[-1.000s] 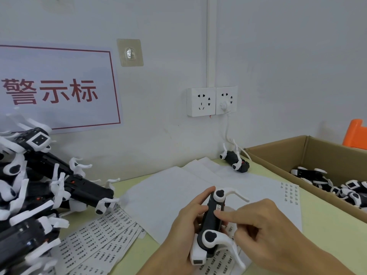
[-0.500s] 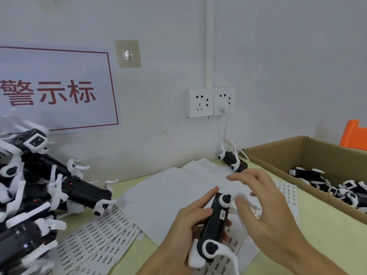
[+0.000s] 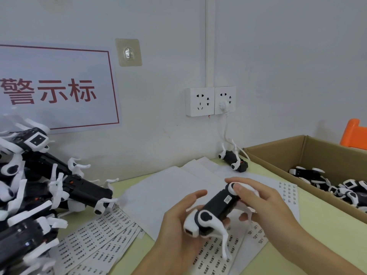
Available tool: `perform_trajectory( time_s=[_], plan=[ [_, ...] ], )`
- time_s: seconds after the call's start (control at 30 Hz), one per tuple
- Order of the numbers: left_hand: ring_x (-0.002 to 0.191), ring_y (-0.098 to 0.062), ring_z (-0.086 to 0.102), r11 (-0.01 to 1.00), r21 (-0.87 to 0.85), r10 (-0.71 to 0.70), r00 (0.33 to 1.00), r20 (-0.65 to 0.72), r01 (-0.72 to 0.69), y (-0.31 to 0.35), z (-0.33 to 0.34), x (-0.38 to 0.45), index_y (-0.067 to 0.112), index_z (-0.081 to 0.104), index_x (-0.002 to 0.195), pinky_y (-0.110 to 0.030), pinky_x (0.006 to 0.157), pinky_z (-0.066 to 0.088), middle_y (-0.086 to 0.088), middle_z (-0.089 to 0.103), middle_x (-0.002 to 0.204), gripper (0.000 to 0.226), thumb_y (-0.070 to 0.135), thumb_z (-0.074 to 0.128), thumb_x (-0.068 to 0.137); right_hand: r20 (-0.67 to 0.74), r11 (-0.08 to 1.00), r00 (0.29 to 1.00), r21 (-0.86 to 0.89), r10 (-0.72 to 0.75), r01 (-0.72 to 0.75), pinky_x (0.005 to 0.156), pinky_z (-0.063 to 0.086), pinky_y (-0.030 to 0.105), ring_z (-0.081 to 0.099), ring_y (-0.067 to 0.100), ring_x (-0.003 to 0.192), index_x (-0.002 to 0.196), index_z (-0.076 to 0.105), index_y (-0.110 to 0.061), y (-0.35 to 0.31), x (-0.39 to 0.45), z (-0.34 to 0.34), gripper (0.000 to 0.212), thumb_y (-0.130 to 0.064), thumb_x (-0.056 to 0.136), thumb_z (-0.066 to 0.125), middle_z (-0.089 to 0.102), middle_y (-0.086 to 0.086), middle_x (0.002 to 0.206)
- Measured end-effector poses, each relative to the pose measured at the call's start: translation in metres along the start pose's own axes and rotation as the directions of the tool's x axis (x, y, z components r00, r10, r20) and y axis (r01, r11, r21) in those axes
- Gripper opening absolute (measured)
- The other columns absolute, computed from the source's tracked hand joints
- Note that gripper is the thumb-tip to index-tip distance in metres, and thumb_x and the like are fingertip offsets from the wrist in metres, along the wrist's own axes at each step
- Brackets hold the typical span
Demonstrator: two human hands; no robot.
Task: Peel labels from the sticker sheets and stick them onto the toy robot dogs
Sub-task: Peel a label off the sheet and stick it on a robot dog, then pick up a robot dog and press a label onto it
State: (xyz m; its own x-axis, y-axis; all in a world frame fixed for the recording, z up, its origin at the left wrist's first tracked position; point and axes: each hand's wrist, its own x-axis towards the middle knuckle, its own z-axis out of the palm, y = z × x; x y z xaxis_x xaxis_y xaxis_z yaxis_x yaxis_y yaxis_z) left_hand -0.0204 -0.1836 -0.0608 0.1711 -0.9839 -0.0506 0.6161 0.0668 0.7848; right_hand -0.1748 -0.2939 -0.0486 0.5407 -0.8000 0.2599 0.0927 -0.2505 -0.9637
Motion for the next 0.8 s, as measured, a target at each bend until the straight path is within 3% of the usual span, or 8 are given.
perform_trajectory(
  time_s=[0.1,0.23,0.37,0.47,0.6,0.7,0.8],
  plan=[
    [0.089,-0.047,0.068,0.996,-0.069,0.044,0.992,-0.119,-0.052,-0.001,0.001,0.004,-0.011,0.065,0.115,-0.052,0.081,0.057,-0.029,0.071,0.102,0.051,0.016,0.068,0.071,-0.082,0.995,0.995,0.086,0.054,-0.047,0.071,0.055,0.030,0.073,0.014,0.092,0.104,0.073,-0.035,0.008,0.002,0.002,0.017,-0.037,0.095,0.059,0.075,-0.003,0.101],
    [0.091,-0.042,0.066,1.000,-0.006,0.030,0.988,-0.153,-0.031,-0.003,0.004,0.004,0.000,0.064,0.118,-0.047,0.074,0.055,-0.026,0.070,0.105,0.062,0.030,0.076,0.065,-0.198,0.993,0.976,0.085,0.094,-0.079,0.085,0.053,0.030,0.070,0.010,0.098,0.102,0.068,-0.046,0.019,0.003,0.009,0.021,-0.045,0.101,0.047,0.072,-0.009,0.104],
    [0.075,-0.036,0.068,0.996,0.047,0.086,0.967,-0.241,-0.077,-0.005,0.005,0.005,0.002,0.050,0.131,-0.041,0.065,0.058,-0.028,0.072,0.103,0.066,0.020,0.071,0.071,-0.111,0.998,0.992,0.035,0.060,-0.057,0.085,0.049,0.029,0.066,0.000,0.099,0.106,0.065,-0.047,0.021,0.001,0.010,0.029,-0.036,0.106,0.038,0.070,-0.022,0.101],
    [0.076,-0.033,0.069,0.993,0.001,0.116,0.951,-0.288,-0.121,-0.006,0.004,0.005,0.002,0.052,0.128,-0.040,0.064,0.060,-0.026,0.073,0.101,0.065,0.020,0.071,0.069,-0.033,0.995,0.998,0.085,0.046,-0.043,0.090,0.049,0.036,0.068,0.006,0.100,0.104,0.068,-0.034,0.018,0.000,0.005,0.027,-0.023,0.105,0.043,0.071,-0.011,0.105],
    [0.077,-0.031,0.073,0.988,-0.013,0.140,0.944,-0.298,-0.151,-0.007,0.004,0.006,0.010,0.054,0.127,-0.039,0.065,0.057,-0.020,0.076,0.098,0.060,0.025,0.070,0.071,0.007,0.989,1.000,0.145,0.020,-0.021,0.085,0.051,0.036,0.069,0.015,0.102,0.102,0.071,-0.026,0.018,0.001,0.001,0.025,-0.015,0.102,0.048,0.069,0.002,0.112],
    [0.081,-0.031,0.073,0.986,0.003,0.160,0.940,-0.301,-0.167,-0.008,0.004,0.007,0.012,0.054,0.126,-0.042,0.074,0.057,-0.019,0.076,0.098,0.061,0.029,0.072,0.070,0.011,0.988,1.000,0.151,0.011,-0.012,0.082,0.053,0.035,0.069,0.016,0.103,0.104,0.071,-0.025,0.019,0.003,-0.001,0.023,-0.016,0.101,0.050,0.068,0.002,0.113],
    [0.092,-0.034,0.073,0.985,0.020,0.169,0.936,-0.310,-0.171,-0.009,0.002,0.009,0.013,0.055,0.125,-0.043,0.081,0.057,-0.020,0.075,0.102,0.062,0.035,0.074,0.070,0.024,0.990,1.000,0.140,-0.006,0.003,0.077,0.055,0.034,0.069,0.019,0.101,0.105,0.070,-0.025,0.020,0.005,-0.004,0.016,-0.029,0.091,0.062,0.067,0.002,0.112]
  ],
)
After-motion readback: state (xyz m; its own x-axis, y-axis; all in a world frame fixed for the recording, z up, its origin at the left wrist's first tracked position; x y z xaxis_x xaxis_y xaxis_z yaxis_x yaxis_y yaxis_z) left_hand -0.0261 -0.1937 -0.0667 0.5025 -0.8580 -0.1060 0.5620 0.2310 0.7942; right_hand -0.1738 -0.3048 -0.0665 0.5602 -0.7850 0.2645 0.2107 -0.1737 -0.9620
